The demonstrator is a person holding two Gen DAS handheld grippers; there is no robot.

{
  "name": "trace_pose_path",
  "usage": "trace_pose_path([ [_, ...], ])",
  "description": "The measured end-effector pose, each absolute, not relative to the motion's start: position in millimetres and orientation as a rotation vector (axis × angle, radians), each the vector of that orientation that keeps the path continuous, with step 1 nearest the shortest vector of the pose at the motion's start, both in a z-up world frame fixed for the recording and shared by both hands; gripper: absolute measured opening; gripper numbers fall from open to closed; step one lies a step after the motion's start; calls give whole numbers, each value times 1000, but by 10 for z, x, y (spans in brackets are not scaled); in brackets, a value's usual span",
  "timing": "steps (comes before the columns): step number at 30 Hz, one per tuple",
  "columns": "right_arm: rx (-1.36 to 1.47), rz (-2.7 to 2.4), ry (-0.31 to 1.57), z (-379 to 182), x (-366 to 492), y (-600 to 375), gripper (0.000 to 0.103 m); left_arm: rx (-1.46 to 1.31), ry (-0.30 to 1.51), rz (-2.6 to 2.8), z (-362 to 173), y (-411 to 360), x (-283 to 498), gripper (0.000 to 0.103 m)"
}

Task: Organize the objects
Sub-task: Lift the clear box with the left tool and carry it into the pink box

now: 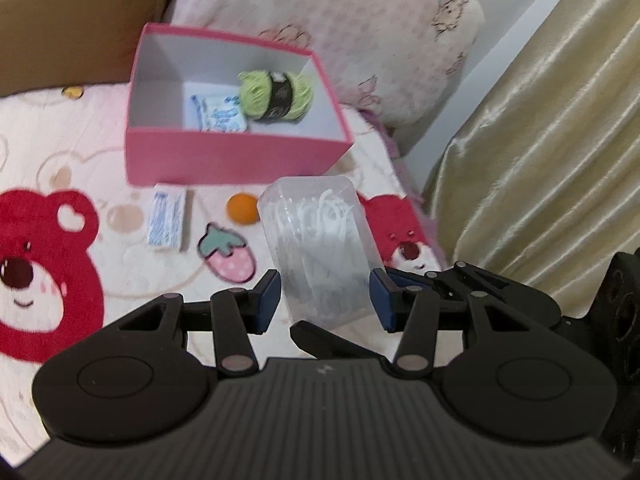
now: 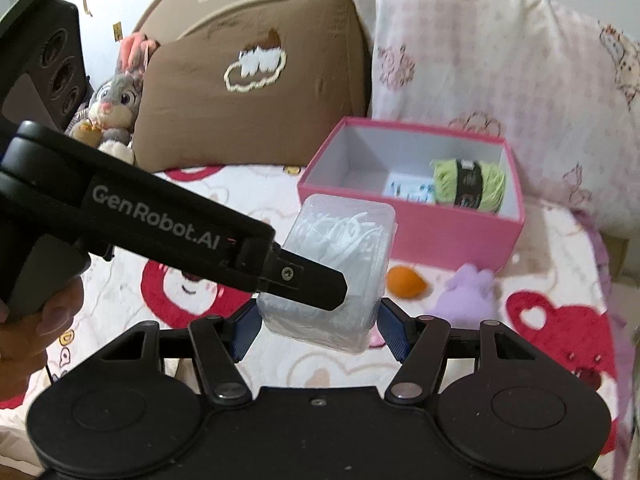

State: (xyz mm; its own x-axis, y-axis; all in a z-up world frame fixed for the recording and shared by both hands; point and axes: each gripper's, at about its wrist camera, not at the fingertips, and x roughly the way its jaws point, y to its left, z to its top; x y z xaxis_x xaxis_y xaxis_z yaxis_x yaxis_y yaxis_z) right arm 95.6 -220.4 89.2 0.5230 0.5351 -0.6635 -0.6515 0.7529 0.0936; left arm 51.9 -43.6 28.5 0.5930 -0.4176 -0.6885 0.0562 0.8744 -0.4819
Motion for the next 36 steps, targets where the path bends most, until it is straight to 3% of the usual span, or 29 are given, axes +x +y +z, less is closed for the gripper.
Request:
trace_pose_path([
  [9, -191, 697, 719, 1309, 1309, -2234, 68, -468, 918, -307, 663, -490, 960, 48],
  [16, -173, 681, 774, 1276, 1849, -2164, 68, -504, 981, -289, 705, -472, 1660, 49],
  [36, -254, 566, 1037, 449, 3306, -1742, 67, -659, 1146, -189, -255, -343, 3120, 50],
])
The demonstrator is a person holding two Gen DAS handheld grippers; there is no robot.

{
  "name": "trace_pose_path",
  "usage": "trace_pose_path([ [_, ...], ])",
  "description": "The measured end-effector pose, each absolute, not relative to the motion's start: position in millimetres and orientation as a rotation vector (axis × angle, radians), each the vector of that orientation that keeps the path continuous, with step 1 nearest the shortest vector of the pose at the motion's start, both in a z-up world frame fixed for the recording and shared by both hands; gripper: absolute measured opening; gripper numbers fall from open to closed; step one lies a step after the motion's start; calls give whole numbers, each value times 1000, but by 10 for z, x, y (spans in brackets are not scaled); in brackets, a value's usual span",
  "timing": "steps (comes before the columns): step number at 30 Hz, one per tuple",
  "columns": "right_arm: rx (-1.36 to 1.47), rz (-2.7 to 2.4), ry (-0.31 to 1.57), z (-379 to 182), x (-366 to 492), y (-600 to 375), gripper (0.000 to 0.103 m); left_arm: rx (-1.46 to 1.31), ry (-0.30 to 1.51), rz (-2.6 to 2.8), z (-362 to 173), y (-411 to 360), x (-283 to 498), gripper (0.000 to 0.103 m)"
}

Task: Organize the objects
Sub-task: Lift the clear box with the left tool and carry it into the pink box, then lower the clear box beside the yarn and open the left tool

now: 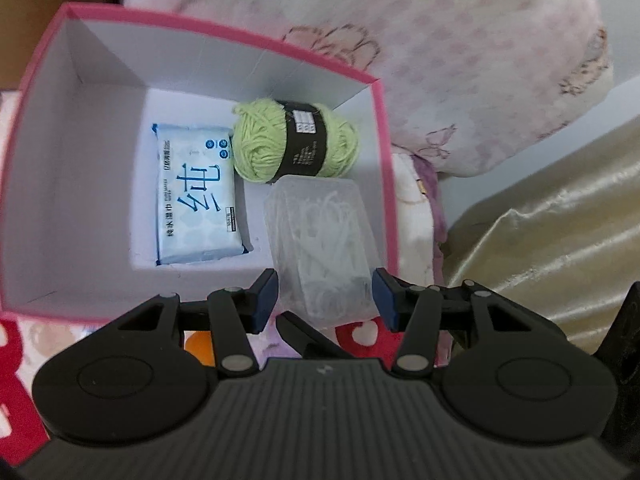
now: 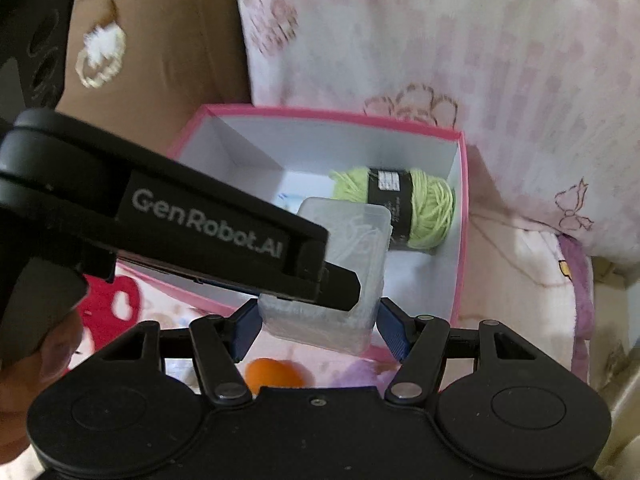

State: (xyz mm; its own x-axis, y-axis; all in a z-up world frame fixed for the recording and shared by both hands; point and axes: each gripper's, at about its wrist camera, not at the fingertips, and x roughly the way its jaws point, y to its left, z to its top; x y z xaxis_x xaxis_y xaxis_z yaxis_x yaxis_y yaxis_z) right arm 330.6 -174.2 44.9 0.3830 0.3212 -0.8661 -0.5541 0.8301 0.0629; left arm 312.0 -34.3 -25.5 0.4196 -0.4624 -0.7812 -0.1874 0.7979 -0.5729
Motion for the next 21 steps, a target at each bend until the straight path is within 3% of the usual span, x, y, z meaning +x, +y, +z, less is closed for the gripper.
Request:
trace_pose_path([
  [21, -344, 575, 1057, -57, 3654, -1623, 68, -882, 1198, -175, -984, -84, 3554, 45],
])
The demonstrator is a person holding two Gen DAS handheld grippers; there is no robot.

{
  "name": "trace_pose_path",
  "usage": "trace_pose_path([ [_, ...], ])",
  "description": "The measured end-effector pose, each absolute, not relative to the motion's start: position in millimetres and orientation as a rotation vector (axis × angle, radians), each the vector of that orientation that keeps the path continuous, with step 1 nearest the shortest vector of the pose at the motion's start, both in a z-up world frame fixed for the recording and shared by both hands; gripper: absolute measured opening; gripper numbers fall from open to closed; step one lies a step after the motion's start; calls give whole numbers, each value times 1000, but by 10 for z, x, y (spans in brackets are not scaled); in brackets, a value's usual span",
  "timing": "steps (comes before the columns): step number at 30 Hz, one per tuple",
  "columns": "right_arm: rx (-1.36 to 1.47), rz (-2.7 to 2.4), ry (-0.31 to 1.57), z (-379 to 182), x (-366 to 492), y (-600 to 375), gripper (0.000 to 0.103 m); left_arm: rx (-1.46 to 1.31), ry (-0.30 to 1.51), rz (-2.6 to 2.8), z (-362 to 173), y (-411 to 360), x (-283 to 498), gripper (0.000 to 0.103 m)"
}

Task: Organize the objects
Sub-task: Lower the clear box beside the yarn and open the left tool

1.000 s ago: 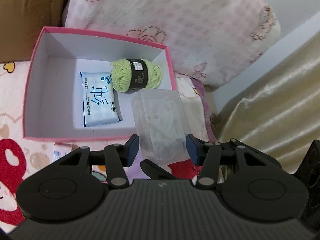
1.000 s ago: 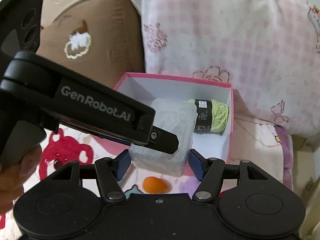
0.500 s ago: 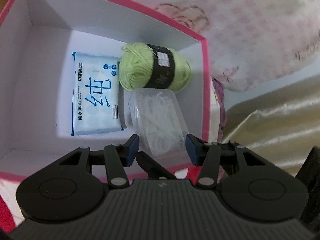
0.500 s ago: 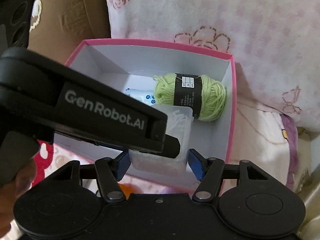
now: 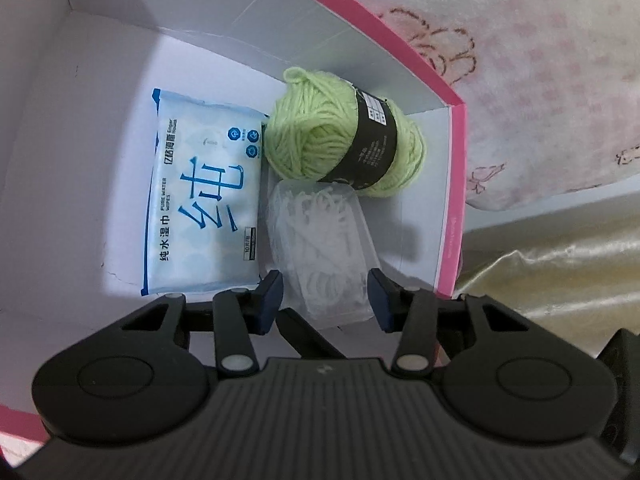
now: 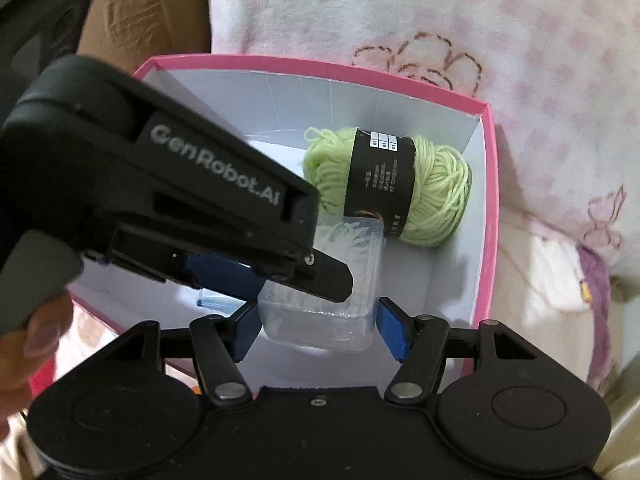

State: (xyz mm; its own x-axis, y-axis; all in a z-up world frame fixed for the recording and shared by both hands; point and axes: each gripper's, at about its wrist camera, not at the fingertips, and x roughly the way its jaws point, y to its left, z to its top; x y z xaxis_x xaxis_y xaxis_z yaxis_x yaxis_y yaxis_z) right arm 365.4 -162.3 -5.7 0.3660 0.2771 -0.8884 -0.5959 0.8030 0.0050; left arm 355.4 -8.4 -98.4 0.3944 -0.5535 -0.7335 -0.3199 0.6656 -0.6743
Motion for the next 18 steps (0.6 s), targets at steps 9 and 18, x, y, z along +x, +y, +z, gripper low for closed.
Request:
trace_pose_path([
  [9, -422, 589, 1039, -55, 3601, -1644, 70, -883, 1170, -169, -997, -170, 3625, 36],
  [18, -341, 622, 979, 44, 3419, -1952, 50, -738, 1108, -196, -757, -338, 3586, 35],
])
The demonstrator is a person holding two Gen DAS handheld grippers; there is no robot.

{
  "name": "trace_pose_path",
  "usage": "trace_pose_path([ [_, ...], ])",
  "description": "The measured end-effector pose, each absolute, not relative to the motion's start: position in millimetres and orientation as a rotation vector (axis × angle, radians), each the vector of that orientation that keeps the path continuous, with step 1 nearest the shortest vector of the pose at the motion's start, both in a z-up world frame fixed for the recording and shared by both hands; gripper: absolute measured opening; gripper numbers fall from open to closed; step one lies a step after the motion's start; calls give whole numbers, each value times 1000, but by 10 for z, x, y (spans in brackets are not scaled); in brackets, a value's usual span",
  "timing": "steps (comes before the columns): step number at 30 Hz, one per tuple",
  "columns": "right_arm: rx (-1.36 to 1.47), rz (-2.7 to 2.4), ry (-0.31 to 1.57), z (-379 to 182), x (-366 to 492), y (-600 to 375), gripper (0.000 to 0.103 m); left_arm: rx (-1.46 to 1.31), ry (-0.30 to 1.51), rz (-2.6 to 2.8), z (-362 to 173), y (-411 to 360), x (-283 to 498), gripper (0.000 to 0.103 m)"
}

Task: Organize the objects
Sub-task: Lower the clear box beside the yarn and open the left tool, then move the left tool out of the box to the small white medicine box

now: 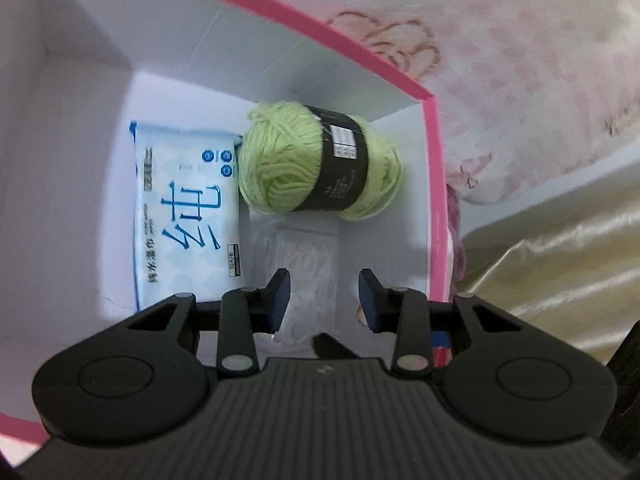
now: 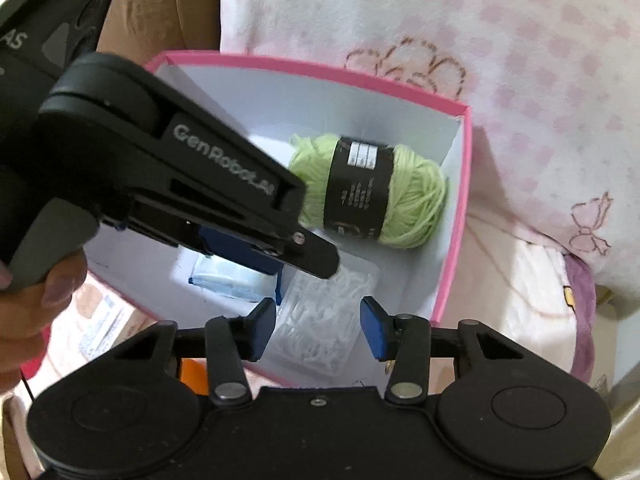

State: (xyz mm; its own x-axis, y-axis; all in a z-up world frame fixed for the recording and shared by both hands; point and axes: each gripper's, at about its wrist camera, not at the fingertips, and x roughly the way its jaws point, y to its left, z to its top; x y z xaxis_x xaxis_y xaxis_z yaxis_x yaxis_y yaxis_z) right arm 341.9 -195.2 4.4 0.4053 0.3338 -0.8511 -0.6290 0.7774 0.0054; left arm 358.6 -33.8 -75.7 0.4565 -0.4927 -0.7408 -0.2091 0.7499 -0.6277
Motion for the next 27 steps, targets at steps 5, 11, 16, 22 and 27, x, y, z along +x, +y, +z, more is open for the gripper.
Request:
trace_pose_path([
  [5, -254, 651, 930, 205, 3201, -2094, 50, -611, 1099, -206, -585, -392, 3415, 36],
  [11, -234, 674, 879, 457, 3000, -2267, 51, -521, 1062, -218, -298, -276, 3008, 36],
  [16, -246, 673, 827, 728, 2684, -2309, 54, -474, 1059, -210, 13, -207, 2735, 36],
  [22, -253, 686, 791, 997, 2439, -2294, 57, -406, 1031, -228, 414, -220, 2368, 39],
  [27, -250, 710, 795, 1134, 2186, -2304, 61, -361, 1027, -251, 614, -259, 2034, 41],
])
